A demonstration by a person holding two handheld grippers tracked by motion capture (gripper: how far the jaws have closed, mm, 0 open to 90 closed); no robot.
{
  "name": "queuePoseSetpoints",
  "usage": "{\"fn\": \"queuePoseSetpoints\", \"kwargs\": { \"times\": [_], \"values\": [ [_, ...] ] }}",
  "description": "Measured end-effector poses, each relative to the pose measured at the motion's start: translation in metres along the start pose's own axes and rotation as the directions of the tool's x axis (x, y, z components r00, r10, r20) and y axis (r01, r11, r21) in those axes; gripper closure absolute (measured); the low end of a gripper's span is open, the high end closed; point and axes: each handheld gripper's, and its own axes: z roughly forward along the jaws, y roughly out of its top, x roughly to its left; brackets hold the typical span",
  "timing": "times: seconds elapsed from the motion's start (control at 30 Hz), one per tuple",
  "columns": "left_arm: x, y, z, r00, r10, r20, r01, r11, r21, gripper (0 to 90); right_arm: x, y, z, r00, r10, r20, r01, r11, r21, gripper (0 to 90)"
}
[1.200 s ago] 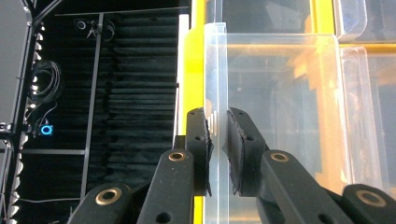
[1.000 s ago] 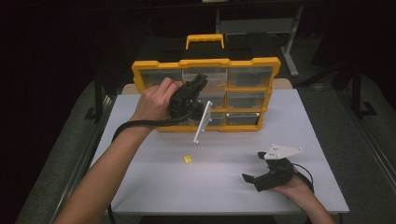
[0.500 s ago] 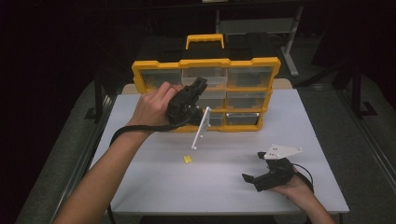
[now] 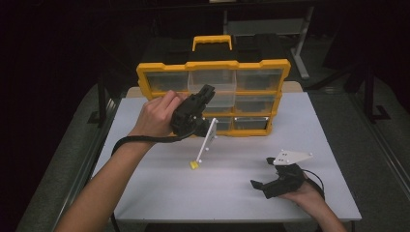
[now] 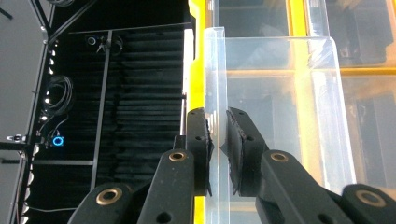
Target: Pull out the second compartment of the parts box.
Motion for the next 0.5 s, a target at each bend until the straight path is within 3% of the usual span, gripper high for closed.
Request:
{"fn": "queuePoseSetpoints", "kwargs": {
  "times": [0.5],
  "values": [
    [0.000,0.005,-0.013,0.9999,0.012,-0.009,-0.012,0.9998,-0.013,80.2,0.000,0.000,0.000,1.0000,0.001,0.000,-0.001,1.0000,0.002,0.0]
  ]
}}
